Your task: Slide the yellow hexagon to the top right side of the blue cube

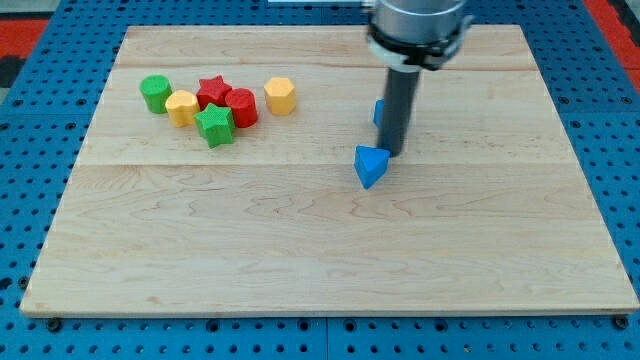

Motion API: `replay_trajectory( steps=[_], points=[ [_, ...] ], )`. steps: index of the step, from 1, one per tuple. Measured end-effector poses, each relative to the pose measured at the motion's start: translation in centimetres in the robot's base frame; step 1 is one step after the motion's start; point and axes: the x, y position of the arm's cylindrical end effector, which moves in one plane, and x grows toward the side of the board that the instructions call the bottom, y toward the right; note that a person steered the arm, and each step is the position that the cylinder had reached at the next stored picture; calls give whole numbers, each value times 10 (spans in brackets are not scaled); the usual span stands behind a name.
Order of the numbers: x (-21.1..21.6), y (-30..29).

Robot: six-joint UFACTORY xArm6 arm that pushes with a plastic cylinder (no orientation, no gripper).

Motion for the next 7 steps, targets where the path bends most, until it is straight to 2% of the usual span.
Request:
replay_trajectory(
  steps=[2,3,4,6,7],
  points=[
    [-33,-109],
    [-73,-136],
    [-82,-205],
    [-103,-87],
    [-88,-143]
  ],
)
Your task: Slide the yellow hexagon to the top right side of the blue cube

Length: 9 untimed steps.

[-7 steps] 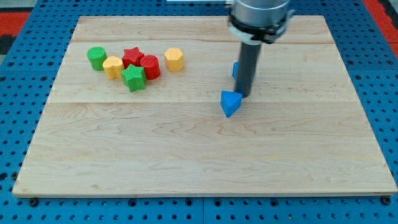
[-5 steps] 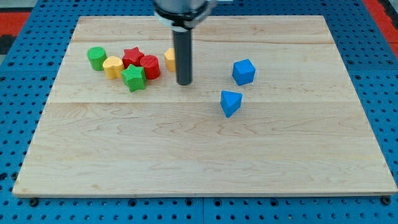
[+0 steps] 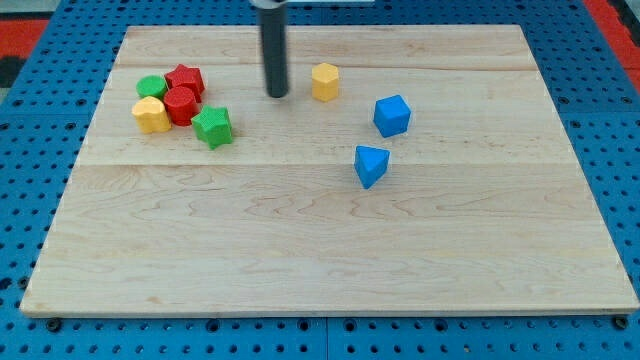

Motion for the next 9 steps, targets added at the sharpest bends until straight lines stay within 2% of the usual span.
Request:
replay_trajectory(
  steps=[1,2,3,4,5,6,7,8,9],
  points=[
    [-4,35],
    [-24,106],
    [-24,68],
    [-36,70],
    [-42,129],
    [-43,160],
    [-48,125],
    [-49,165],
    [-50,127]
  ],
)
